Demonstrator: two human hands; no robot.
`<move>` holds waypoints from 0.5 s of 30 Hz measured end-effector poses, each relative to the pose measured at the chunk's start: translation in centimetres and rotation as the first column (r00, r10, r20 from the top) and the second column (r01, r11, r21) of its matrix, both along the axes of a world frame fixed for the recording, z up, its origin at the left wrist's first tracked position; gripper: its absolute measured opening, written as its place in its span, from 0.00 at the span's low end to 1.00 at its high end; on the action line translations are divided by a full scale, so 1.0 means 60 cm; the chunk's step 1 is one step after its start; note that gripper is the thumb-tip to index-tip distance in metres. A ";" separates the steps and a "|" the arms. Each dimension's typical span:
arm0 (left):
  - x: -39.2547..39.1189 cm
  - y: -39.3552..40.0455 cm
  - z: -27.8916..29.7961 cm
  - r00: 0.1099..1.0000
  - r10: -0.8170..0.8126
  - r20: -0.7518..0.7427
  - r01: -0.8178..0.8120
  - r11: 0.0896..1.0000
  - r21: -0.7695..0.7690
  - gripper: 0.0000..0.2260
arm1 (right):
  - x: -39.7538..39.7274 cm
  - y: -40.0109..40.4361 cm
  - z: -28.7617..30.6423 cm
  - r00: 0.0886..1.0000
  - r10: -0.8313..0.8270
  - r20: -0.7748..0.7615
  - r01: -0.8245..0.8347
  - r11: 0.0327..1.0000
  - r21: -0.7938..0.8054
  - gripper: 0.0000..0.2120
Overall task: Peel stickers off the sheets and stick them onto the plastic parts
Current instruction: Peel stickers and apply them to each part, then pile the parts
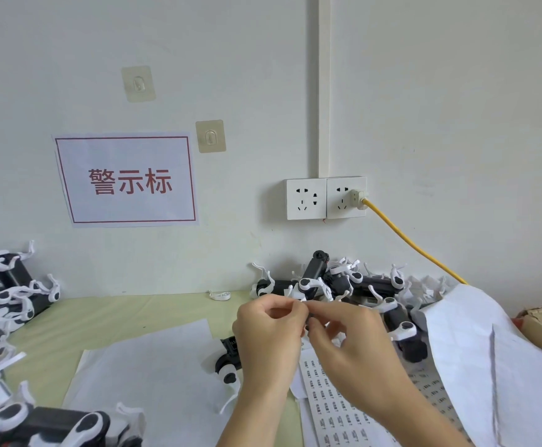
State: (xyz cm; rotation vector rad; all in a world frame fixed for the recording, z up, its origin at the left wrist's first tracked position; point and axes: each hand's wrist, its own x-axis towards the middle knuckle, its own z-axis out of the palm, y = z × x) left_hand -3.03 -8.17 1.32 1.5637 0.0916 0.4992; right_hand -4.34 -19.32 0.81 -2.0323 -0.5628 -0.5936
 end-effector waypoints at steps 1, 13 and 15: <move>0.000 0.000 0.000 1.000 0.000 0.006 0.000 1.000 -0.002 0.08 | 0.001 0.001 -0.001 1.000 0.004 0.004 -0.004 1.000 0.009 0.15; 0.011 0.035 0.001 0.989 -0.005 0.147 -0.058 0.906 0.420 0.12 | 0.018 -0.031 0.000 0.952 -0.156 -0.264 0.243 0.909 0.339 0.06; 0.013 0.057 0.003 0.987 0.084 0.139 -0.150 0.806 0.572 0.16 | 0.019 -0.037 0.003 0.939 -0.119 -0.322 0.237 0.904 0.355 0.05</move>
